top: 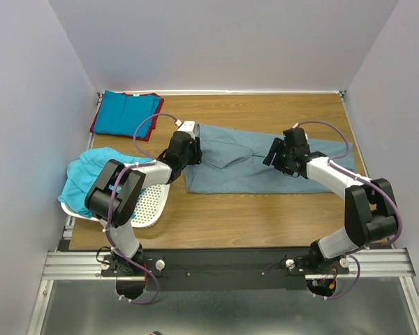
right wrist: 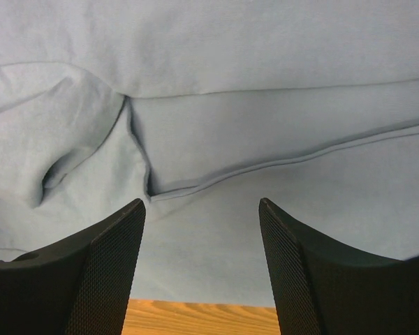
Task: Fold and stack the t-shirts
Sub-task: Fold the tshirt
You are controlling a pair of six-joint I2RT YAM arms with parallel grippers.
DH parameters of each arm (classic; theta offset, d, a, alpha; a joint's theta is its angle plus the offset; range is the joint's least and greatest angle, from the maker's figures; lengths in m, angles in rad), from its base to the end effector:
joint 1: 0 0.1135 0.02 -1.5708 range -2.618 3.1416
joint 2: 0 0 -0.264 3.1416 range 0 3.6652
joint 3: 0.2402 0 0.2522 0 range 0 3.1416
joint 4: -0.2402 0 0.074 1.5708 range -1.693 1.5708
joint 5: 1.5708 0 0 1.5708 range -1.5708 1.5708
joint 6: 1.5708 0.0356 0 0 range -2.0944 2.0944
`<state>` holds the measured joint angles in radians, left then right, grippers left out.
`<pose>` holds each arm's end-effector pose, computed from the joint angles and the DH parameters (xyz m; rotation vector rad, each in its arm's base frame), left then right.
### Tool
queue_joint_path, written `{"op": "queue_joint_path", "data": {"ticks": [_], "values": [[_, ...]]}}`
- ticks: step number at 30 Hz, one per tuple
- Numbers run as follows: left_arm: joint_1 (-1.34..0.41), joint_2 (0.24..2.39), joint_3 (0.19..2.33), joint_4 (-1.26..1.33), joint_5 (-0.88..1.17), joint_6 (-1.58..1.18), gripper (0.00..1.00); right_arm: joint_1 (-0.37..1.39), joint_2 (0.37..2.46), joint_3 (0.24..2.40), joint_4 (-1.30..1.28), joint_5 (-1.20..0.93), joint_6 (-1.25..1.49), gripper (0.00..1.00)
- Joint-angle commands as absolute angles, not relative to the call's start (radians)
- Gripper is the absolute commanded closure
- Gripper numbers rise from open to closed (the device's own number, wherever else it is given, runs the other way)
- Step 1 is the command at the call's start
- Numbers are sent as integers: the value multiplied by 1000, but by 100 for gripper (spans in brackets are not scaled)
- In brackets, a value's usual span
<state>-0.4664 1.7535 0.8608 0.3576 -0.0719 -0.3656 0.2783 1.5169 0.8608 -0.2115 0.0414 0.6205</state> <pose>0.3250 -0.1608 0.1641 0.0638 2.1320 -0.4208 0.2959 0.0830 0.1916 0.4388 2.4295 0.3474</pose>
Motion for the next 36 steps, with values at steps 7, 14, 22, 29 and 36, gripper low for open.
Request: {"op": "queue_joint_path", "data": {"ticks": [7, 14, 22, 29, 36], "values": [[-443, 1799, 890, 406, -5, -353, 92, 402, 1572, 949, -222, 89, 647, 31], [-405, 1804, 885, 439, 86, -377, 100, 491, 1673, 1026, -222, 109, 644, 48], [-387, 1796, 871, 448, 115, -379, 100, 545, 1813, 1143, -222, 127, 629, 56], [-377, 1792, 873, 454, 138, -383, 100, 574, 1907, 1235, -224, 143, 617, 60], [-368, 1798, 885, 454, 144, -382, 100, 600, 1953, 1259, -224, 144, 620, 60]]}}
